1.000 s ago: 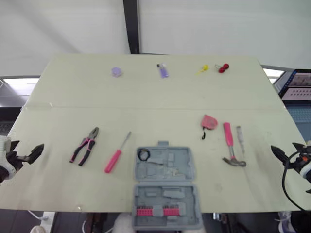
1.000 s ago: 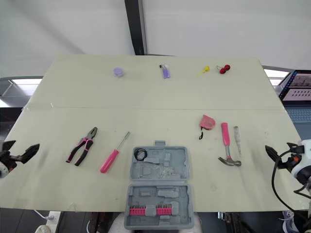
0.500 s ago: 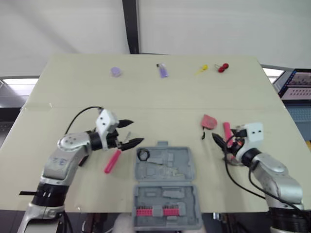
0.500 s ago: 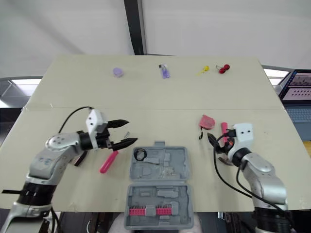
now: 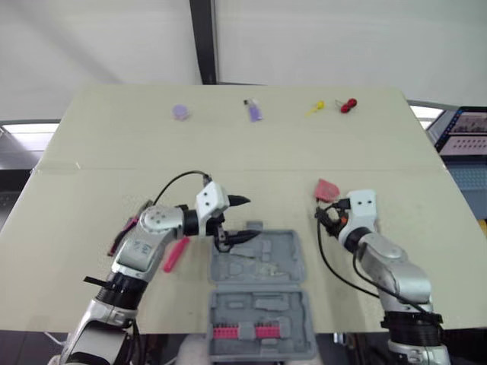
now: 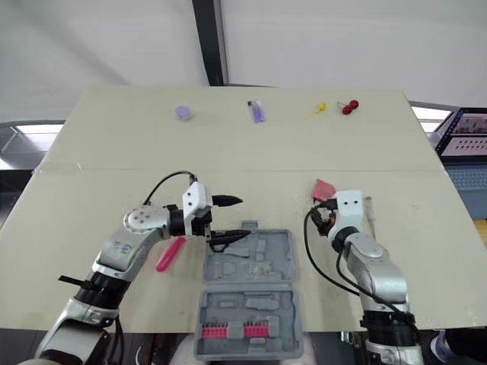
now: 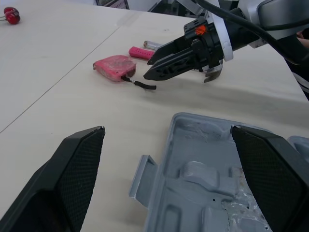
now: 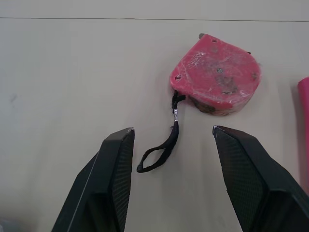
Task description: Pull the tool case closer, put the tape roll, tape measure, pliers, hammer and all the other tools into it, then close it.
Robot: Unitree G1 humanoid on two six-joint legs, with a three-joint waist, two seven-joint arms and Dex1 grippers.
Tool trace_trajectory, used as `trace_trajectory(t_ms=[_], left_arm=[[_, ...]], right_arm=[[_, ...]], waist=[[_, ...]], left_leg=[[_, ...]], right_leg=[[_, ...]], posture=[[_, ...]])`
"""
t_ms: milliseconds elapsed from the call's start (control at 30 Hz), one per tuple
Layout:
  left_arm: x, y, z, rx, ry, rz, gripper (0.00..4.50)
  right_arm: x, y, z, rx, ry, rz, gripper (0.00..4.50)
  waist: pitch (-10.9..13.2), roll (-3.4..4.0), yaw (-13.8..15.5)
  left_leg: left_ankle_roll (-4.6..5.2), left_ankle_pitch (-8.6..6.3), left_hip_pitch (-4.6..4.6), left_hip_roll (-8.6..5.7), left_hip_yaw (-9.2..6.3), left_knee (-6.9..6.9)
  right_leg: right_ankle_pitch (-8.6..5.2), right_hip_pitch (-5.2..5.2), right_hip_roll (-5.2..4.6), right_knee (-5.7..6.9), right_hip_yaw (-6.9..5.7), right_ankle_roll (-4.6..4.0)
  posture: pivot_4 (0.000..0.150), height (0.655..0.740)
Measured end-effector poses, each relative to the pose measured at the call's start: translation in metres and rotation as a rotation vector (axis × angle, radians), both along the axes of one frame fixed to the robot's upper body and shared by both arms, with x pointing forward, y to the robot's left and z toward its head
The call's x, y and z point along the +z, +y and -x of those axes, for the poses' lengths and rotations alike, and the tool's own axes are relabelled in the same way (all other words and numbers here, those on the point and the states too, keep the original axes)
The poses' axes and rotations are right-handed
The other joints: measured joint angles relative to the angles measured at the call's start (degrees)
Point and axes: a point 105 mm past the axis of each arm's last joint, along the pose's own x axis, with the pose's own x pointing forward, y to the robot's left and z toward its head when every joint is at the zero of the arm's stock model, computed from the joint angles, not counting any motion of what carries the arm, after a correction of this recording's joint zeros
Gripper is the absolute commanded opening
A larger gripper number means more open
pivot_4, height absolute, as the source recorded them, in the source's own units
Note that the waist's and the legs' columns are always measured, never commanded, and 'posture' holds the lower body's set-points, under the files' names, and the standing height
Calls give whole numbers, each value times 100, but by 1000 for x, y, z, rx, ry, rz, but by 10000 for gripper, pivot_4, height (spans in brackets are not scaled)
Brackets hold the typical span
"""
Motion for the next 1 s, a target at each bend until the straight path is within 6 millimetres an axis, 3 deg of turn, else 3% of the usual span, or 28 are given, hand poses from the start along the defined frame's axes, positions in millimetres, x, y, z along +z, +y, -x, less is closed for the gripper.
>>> trace_trajectory(t_ms=[200,467,900,1000], left_arm=[[0,-2,-1,12,-15,-1,45000],[0,-7,-1,15,-20,26,45000],[5,-6,-4,39,-45,50,45000],[6,-6,-5,43,-46,52,45000]], right_arm=[[6,3,-6,6,-15,-7,23376],[-10,1,-15,-14,42,4,23376],[-14,4,-28,-20,40,18,23376],[-15,3,-29,-24,34,21,14858]], waist=[[0,0,-2],[0,0,-8],[0,0,-12],[0,0,-13]], left_leg=[[0,0,-1,0,0,1],[0,0,-1,0,0,1],[0,0,0,0,-1,1],[0,0,0,0,0,1]], right_leg=[[0,0,0,0,0,0],[0,0,0,0,0,0],[0,0,0,1,0,0],[0,0,0,1,0,0]], posture=[[1500,7400],[1500,7400],[1500,7400],[1500,7400]])
